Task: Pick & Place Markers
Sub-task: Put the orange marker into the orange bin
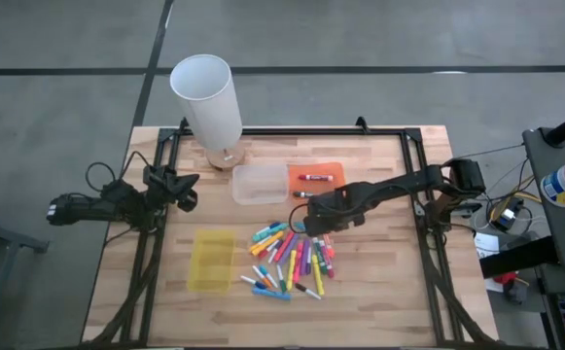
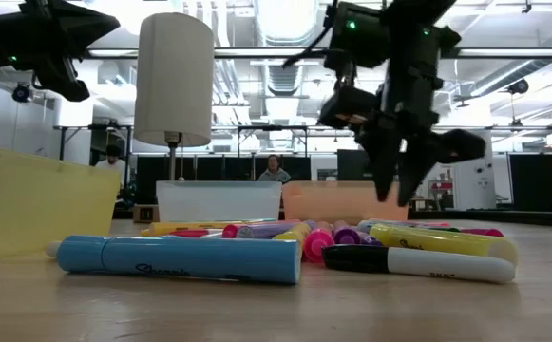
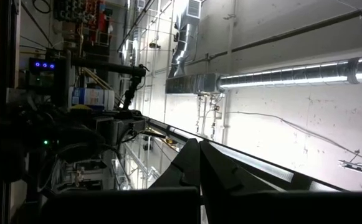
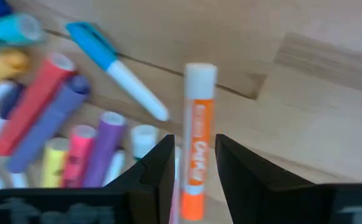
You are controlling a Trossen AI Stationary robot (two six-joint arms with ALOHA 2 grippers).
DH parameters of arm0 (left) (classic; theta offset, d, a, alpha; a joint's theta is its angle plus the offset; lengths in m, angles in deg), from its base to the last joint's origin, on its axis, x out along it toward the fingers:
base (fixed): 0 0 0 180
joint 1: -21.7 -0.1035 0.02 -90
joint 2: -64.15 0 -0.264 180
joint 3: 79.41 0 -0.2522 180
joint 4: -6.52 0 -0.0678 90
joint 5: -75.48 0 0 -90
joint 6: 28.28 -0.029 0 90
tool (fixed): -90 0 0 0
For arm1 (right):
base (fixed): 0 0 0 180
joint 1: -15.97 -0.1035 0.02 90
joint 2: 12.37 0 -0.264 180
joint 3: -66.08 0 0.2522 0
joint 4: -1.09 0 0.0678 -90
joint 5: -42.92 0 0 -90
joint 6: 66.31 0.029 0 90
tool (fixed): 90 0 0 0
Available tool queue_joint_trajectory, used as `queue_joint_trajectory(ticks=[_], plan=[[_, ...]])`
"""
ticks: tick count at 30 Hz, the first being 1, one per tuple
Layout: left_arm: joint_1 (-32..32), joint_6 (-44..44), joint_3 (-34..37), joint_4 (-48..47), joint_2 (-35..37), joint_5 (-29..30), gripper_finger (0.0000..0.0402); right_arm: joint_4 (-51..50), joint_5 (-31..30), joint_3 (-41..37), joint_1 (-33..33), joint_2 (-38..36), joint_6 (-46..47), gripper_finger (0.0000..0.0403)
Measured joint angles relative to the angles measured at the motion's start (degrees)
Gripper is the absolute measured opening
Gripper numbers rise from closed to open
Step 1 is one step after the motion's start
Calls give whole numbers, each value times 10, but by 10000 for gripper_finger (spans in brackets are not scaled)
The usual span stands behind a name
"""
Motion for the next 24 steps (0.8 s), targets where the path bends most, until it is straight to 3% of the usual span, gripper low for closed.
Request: queue_joint_trajectory(ticks=[6,12,24], plan=[[0,0,0,0,0,0,0,11,-3,-10,-1,0,-3,134],[-1,0,0,-1,0,0,0,83,-7,-40,-2,0,-16,161],[-1,0,0,-2,0,0,0,84,-20,-80,-11,2,-16,153]])
